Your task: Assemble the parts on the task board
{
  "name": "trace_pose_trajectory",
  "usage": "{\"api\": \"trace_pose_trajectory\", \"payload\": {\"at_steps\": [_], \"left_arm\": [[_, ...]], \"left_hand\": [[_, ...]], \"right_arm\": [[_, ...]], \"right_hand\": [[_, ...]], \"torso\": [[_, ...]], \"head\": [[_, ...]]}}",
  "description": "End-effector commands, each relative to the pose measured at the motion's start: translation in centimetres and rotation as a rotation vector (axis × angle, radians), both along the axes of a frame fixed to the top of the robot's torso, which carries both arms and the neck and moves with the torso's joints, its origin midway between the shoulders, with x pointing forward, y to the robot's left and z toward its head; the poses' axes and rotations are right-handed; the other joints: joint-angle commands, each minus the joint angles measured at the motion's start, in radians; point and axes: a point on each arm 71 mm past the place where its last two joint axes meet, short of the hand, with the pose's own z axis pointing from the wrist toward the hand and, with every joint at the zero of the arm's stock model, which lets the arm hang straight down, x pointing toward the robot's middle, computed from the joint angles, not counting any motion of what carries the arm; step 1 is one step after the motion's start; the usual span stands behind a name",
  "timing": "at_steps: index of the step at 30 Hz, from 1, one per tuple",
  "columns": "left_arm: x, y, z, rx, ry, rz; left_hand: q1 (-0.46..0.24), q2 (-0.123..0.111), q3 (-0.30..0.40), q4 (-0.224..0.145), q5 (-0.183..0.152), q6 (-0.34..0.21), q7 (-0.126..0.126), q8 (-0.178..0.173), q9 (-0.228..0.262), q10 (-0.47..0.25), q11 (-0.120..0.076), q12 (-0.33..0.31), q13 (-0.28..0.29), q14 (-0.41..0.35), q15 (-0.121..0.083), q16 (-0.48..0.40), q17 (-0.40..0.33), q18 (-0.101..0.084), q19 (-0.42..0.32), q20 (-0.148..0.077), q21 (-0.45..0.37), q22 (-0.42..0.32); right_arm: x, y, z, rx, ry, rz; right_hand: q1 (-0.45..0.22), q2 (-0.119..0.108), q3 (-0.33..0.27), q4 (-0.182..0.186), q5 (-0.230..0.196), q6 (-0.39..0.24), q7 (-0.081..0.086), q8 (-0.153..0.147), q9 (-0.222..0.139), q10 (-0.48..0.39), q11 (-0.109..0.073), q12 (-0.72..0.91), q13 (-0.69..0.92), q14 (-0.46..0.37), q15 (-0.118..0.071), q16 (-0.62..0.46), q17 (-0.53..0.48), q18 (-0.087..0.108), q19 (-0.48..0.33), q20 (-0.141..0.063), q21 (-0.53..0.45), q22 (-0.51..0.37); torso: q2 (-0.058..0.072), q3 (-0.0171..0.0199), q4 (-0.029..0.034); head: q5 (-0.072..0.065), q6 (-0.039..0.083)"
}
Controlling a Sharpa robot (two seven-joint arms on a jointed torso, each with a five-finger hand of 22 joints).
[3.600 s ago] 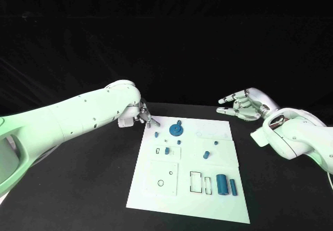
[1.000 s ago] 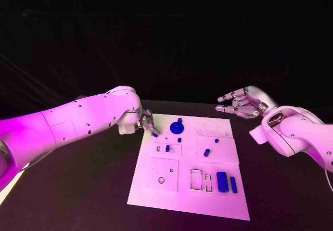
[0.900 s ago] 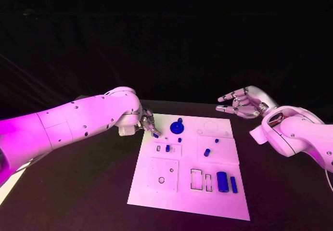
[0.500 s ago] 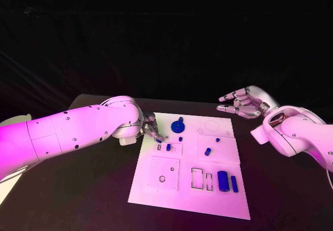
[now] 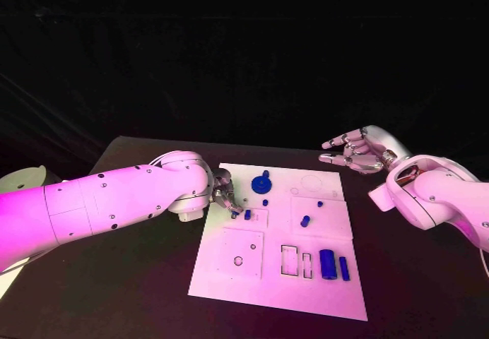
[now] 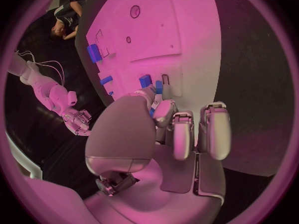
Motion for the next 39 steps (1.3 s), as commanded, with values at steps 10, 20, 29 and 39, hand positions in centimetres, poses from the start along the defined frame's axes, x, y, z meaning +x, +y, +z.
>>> {"api": "trace_pose_trajectory", "payload": {"at_steps": [10,20,29,39], "left_arm": [[-0.04,-0.17,-0.20,0.078,-0.007,-0.045],[-0.18,-0.07,-0.35,0.102,0.016,-0.064],[-0.24,0.10,-0.44,0.118,0.030,-0.068],[-0.26,-0.02,-0.48,0.118,0.037,-0.070]], "left_hand": [[0.004,-0.016,0.116,-0.104,0.006,0.012,-0.011,-0.002,0.022,0.008,-0.001,0.000,0.001,0.105,-0.004,0.003,0.263,-0.005,0.067,-0.007,0.006,0.172],[0.004,-0.019,0.121,-0.106,0.006,0.014,-0.010,-0.003,0.021,0.009,-0.001,0.000,0.001,0.105,-0.004,0.003,0.263,-0.006,0.068,-0.007,0.007,0.173],[0.003,-0.021,0.123,-0.107,0.006,0.015,-0.010,-0.003,0.020,0.009,-0.001,0.001,0.002,0.105,-0.004,0.003,0.263,-0.006,0.068,-0.007,0.007,0.173],[0.002,-0.022,0.125,-0.107,0.006,0.017,-0.010,-0.004,0.020,0.010,-0.001,0.001,0.002,0.105,-0.004,0.003,0.263,-0.005,0.068,-0.006,0.007,0.172]], "right_arm": [[-0.06,0.20,-0.07,-0.003,0.001,0.020],[-0.06,0.19,-0.09,-0.003,0.001,0.020],[-0.06,0.19,-0.11,-0.003,0.002,0.020],[-0.08,0.26,-0.11,-0.002,0.001,0.023]], "right_hand": [[0.003,0.010,-0.006,0.002,0.004,0.004,0.001,0.001,0.000,0.001,-0.004,-0.004,-0.001,0.086,-0.009,-0.006,0.193,0.014,-0.007,-0.002,-0.003,-0.001],[0.003,0.009,-0.007,0.002,0.004,0.004,0.001,0.001,0.000,0.001,-0.004,-0.004,-0.001,0.086,-0.009,-0.006,0.193,0.014,-0.007,-0.002,-0.003,-0.001],[0.003,0.009,-0.007,0.002,0.004,0.004,0.001,0.001,0.000,0.001,-0.004,-0.004,-0.001,0.086,-0.009,-0.006,0.193,0.014,-0.007,-0.002,-0.003,-0.001],[0.003,0.009,-0.007,0.002,0.004,0.004,0.001,0.001,0.000,0.001,-0.004,-0.004,-0.001,0.086,-0.009,-0.006,0.193,0.014,-0.007,-0.002,-0.003,-0.001]], "torso": [[0.000,0.0013,-0.0006],[0.000,0.0011,-0.0002],[0.000,0.0013,0.0001],[0.000,0.0019,-0.0013]], "head": [[0.003,-0.007],[0.003,-0.011],[0.004,-0.013],[0.006,-0.015]]}}
